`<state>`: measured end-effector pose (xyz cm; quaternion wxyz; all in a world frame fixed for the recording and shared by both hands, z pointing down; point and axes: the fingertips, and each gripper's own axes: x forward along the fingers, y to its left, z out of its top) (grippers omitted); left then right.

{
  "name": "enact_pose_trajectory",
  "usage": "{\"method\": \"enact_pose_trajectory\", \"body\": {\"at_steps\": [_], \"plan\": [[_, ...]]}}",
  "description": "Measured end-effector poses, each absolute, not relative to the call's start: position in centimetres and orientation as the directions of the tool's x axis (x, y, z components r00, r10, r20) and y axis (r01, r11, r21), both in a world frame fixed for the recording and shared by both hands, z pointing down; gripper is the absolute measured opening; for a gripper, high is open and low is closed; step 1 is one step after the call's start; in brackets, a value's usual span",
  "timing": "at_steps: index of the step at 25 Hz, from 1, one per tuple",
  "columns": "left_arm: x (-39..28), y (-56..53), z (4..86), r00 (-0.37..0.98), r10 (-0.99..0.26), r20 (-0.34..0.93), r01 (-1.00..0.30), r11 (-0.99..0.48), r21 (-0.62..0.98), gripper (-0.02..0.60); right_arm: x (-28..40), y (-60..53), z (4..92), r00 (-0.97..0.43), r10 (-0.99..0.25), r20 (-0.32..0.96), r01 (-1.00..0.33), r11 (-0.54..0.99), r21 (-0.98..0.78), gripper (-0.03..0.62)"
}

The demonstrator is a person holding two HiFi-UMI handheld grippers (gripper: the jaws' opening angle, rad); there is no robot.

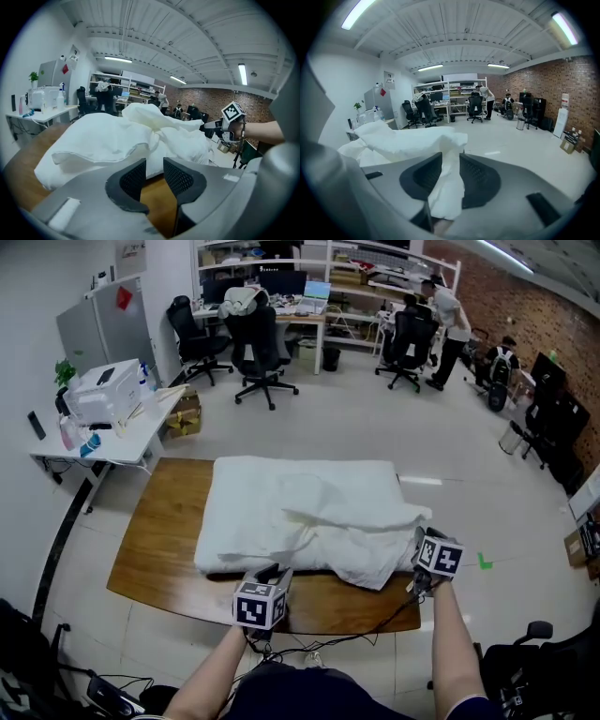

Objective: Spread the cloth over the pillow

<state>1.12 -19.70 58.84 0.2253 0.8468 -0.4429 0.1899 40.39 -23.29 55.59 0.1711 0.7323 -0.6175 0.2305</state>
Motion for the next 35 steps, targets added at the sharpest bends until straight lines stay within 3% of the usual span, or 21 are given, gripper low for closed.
{"method": "enact_pose_trajectory", "body": {"at_steps": [4, 9, 16, 19, 20, 21, 29, 35], "plan": [[3.2, -21.1, 59.5, 0.558, -0.654, 0.511, -0.823, -0.518, 0.234, 0.164, 39.8, -20.5, 55.3, 0.138, -0.836, 0.531, -0.982, -0.187, -0.039, 0.132], [4.1, -23.3, 61.9, 0.529, -0.64, 0.557, -0.842, -0.478, 0.25, 0.164, 37.3, -18.3, 53.8, 0.114, -0.868, 0.483, -0.99, -0.141, -0.021, 0.13], [4.8, -25.7, 61.4, 0.53, -0.678, 0.509, -0.847, -0.453, 0.278, 0.164, 36.1, -16.4, 51.8, 0.122, -0.888, 0.444, -0.991, -0.136, 0.0, 0.13], [5.0, -26.3, 61.7, 0.511, -0.705, 0.492, -0.86, -0.419, 0.292, 0.152, 35.2, -16.1, 51.3, 0.114, -0.896, 0.43, -0.991, -0.132, -0.013, 0.13], [4.8, -26.5, 61.5, 0.498, -0.719, 0.485, -0.867, -0.409, 0.284, 0.093, 34.7, -16.2, 51.1, 0.104, -0.899, 0.425, -0.992, -0.122, -0.015, 0.13], [4.6, -26.7, 61.0, 0.492, -0.732, 0.47, -0.87, -0.41, 0.273, 0.011, 34.0, -16.3, 50.9, 0.091, -0.904, 0.419, -0.994, -0.107, -0.014, 0.13], [-0.5, -29.1, 48.2, 0.478, -0.86, 0.179, -0.877, -0.455, 0.153, 0.011, 29.9, -18.5, 49.2, -0.005, -0.929, 0.37, -0.999, -0.007, -0.032, 0.129], [-5.1, -30.9, 42.3, 0.456, -0.883, 0.115, -0.882, -0.43, 0.193, 0.011, 26.5, -20.6, 49.8, -0.074, -0.927, 0.369, -0.997, 0.061, -0.048, 0.129]]}}
